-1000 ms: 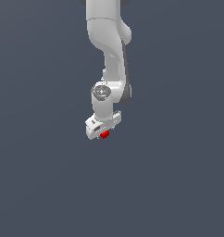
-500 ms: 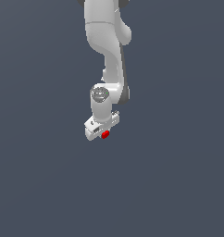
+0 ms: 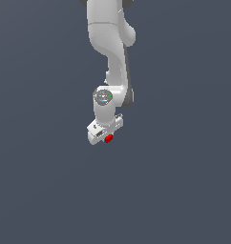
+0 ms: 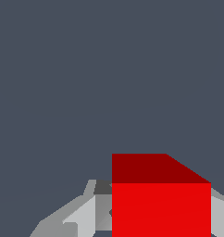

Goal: Pick up the red cube and move it to a goal position.

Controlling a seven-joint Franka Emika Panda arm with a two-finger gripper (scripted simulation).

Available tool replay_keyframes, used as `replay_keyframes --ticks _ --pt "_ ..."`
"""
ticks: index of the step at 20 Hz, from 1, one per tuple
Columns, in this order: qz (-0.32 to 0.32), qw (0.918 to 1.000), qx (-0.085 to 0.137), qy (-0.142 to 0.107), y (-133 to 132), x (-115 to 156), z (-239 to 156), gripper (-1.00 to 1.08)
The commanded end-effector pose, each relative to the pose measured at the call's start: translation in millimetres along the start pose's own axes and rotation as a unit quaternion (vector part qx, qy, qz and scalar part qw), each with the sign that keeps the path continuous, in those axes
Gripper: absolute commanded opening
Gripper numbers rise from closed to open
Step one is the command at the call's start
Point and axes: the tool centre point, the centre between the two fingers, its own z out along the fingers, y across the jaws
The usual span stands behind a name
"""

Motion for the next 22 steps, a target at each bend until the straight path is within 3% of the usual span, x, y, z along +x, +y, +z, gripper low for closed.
replay_keyframes --ticks 1,11,22 --pt "0.000 1.0000 0.000 0.000 0.1 -0.1 -2.0 -1.00" --pt "0.000 1.0000 0.000 0.000 -2.3 -2.7 -41.8 -1.00" --pt "0.000 1.0000 0.000 0.000 -8.1 -8.4 -144.7 -1.00"
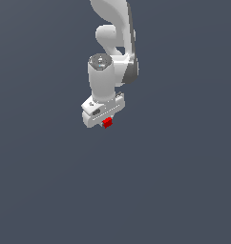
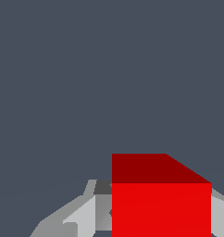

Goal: Pick up the red cube and move it to a goal position.

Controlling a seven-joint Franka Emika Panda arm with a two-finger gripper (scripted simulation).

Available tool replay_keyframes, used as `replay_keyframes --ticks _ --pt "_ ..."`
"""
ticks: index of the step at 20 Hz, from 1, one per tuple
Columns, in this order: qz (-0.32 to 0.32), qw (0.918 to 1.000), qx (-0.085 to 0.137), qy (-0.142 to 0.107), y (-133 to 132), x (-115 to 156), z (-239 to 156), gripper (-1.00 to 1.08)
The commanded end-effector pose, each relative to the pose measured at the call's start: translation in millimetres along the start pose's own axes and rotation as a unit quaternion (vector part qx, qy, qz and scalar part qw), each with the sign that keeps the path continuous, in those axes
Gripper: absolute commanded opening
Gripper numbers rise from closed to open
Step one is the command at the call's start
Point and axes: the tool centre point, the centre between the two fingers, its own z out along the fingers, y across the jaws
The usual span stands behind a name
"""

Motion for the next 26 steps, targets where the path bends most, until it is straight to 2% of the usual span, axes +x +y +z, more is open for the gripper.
replay_keyframes --ticks 1,15,20,26 --pt "0.000 1.0000 0.000 0.001 -1.8 -1.4 -28.9 -1.00" --pt "0.000 1.0000 0.000 0.001 -7.1 -6.8 -168.3 -1.00" --pt "0.000 1.0000 0.000 0.001 -6.9 -7.5 -197.8 -1.00" --pt "0.000 1.0000 0.000 0.001 -6.2 -7.1 -215.8 -1.00"
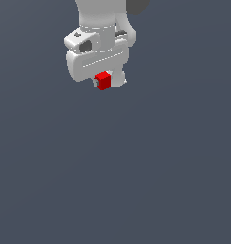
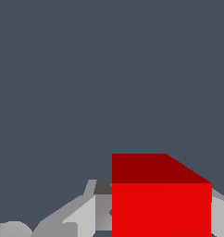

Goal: Pick up the red cube and move it to a goal position.

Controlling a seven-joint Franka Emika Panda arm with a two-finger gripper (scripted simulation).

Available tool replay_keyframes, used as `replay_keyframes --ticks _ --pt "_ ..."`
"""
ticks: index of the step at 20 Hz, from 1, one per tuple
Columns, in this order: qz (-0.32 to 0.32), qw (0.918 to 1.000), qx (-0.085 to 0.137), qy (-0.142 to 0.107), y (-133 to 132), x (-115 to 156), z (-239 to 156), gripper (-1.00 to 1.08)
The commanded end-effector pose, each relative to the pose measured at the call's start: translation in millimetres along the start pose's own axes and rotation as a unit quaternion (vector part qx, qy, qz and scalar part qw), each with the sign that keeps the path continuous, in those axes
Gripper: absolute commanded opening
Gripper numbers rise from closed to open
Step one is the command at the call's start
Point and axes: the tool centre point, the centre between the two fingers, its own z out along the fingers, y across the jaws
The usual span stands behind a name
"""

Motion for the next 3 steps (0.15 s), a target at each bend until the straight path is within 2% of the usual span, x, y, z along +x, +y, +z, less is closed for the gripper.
replay_keyframes --ticks 1,3 --pt "0.000 1.0000 0.000 0.000 0.2 0.1 -4.9 -1.00" --pt "0.000 1.0000 0.000 0.000 0.3 0.2 -5.9 -1.00"
